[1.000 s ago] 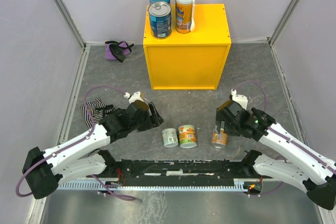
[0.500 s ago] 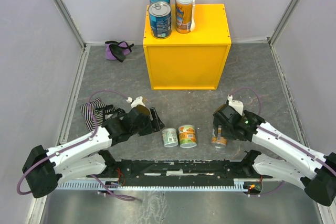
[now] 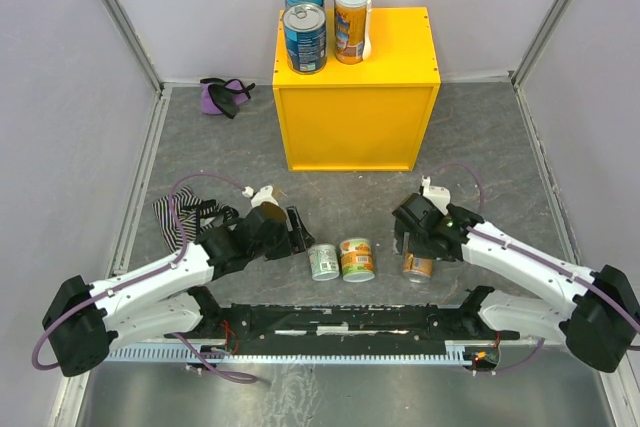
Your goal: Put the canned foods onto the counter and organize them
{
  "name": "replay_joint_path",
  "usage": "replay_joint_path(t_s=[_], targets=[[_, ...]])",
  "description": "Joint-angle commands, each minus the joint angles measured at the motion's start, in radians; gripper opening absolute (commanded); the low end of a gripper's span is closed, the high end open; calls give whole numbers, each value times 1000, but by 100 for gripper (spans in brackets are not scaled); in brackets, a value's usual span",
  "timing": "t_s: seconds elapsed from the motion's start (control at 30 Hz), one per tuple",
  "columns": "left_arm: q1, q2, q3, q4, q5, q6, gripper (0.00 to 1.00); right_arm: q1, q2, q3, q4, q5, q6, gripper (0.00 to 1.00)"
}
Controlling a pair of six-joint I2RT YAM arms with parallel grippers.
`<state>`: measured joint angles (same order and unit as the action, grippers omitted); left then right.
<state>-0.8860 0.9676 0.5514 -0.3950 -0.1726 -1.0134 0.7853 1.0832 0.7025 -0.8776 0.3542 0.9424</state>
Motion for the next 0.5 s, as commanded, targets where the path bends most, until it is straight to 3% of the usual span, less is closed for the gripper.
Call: replay_joint_path(t_s=[0.0, 0.47], targets=[[-5, -22, 26, 4, -7, 2, 79, -1, 35, -10, 63, 39, 26, 100], [-5, -41, 16, -11, 10, 16, 79, -6, 88, -77, 149, 12, 73, 98]])
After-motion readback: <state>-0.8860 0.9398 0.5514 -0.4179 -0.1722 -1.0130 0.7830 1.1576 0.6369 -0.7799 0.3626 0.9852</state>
